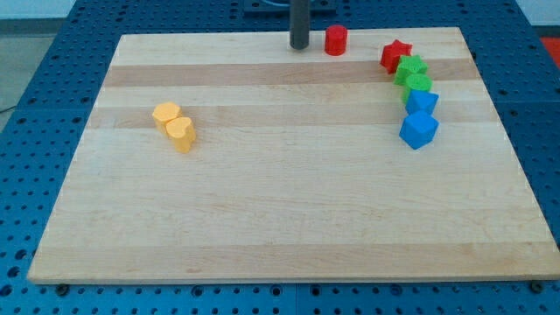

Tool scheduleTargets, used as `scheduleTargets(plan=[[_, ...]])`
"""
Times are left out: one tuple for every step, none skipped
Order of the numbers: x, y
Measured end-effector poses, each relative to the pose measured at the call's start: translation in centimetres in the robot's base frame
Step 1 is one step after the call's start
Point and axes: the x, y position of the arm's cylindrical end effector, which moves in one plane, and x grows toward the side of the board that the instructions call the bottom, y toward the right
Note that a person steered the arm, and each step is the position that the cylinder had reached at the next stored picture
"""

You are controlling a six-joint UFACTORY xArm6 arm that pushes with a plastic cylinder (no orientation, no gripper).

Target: Slide red circle closer to red star

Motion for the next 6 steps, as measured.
scheduleTargets(plan=[[-0.8,1.3],[-0.8,6.8],[-0.9,10.2],[-0.9,10.5],[-0.5,6.2],[1.5,4.6]])
